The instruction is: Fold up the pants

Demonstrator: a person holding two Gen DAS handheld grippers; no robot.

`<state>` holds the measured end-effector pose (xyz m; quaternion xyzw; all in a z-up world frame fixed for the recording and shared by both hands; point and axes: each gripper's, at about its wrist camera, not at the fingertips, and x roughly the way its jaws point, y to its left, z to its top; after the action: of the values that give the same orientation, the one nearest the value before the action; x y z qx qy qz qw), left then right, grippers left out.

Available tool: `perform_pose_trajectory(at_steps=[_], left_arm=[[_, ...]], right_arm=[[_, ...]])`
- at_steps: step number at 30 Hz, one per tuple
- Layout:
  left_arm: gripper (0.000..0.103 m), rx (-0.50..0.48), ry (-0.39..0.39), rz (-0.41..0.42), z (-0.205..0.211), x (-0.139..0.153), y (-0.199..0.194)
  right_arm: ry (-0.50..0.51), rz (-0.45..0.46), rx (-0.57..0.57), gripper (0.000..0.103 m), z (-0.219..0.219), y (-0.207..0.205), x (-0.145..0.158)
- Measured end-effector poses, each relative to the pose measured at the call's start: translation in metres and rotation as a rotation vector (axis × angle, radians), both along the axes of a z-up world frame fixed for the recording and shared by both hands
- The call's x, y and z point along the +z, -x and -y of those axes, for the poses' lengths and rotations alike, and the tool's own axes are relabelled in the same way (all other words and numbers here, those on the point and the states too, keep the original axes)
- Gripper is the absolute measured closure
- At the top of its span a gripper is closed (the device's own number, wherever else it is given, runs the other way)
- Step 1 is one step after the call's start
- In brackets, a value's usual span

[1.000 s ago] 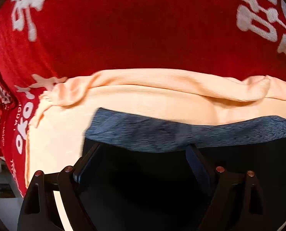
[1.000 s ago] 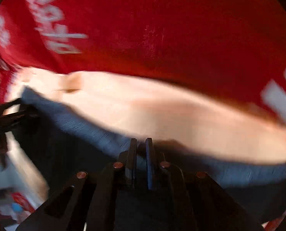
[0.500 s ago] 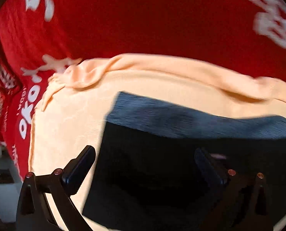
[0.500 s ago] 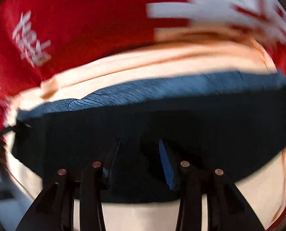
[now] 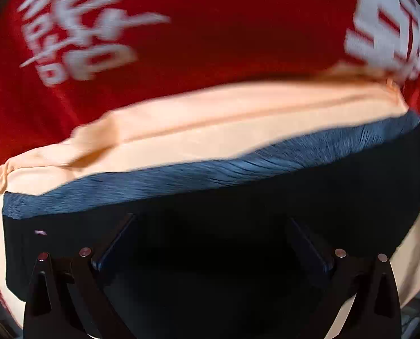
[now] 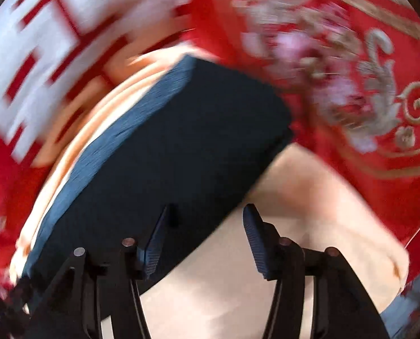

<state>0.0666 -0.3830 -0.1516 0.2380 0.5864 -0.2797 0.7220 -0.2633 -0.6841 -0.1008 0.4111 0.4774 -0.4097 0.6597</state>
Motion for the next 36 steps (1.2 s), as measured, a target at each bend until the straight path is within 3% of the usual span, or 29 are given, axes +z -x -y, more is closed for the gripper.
perform_pose_trajectory(at_steps=[2, 3, 5, 7, 10, 12, 14, 18, 22, 25, 27, 31, 36], left_arm=[[0.0, -0.008, -0.029, -0.008, 0.009, -0.013, 0.009], [0.0, 0.003, -0.027, 0.011, 0.008, -0.014, 0.012], [0.0, 0.009, -0.019, 0.018, 0.008, -0.012, 0.015], [0.0, 0.014, -0.03, 0.009, -0.001, -0.016, 0.007], [0.0, 0.013, -0.053, 0.005, 0.002, -0.016, 0.005], [0.0, 0.01, -0.095, 0.011, 0.008, -0.013, 0.005], [0.0, 0.005, -0.094, 0.023, 0.017, -0.004, 0.004], [0.0, 0.024, -0.049, 0.072, 0.035, 0.011, -0.008], [0.0, 0.132, -0.033, 0.028, 0.056, -0.001, -0.027], [0.0, 0.171, -0.048, 0.037, 0.074, -0.016, -0.032], [0.0, 0.191, -0.041, 0.054, 0.075, -0.018, -0.04], [0.0, 0.241, -0.077, 0.072, 0.066, -0.014, -0.065], [0.0, 0.227, -0.104, 0.093, 0.052, 0.009, -0.065]], right_arm=[[-0.02, 0.038, -0.053, 0.045, 0.016, 0.007, -0.007], [-0.029, 0.06, -0.073, 0.052, 0.024, 0.011, -0.009], [-0.026, 0.079, -0.076, 0.077, 0.036, 0.012, -0.007], [0.0, 0.088, -0.04, 0.082, 0.037, 0.014, 0.003], [0.032, 0.039, 0.017, 0.08, 0.035, 0.026, 0.003], [0.053, 0.015, 0.021, 0.059, 0.035, 0.033, 0.003], [0.101, -0.017, 0.046, 0.058, 0.034, 0.038, 0.017], [0.143, 0.056, 0.147, 0.058, 0.024, 0.035, 0.048], [0.051, 0.148, 0.368, 0.058, 0.007, -0.02, 0.041], [0.029, 0.132, 0.488, 0.058, -0.018, -0.073, 0.015], [0.05, 0.068, 0.535, 0.059, -0.023, -0.094, -0.004], [0.127, 0.033, 0.522, 0.059, 0.001, -0.099, -0.004], [0.098, 0.002, 0.414, 0.057, 0.028, -0.067, 0.012]])
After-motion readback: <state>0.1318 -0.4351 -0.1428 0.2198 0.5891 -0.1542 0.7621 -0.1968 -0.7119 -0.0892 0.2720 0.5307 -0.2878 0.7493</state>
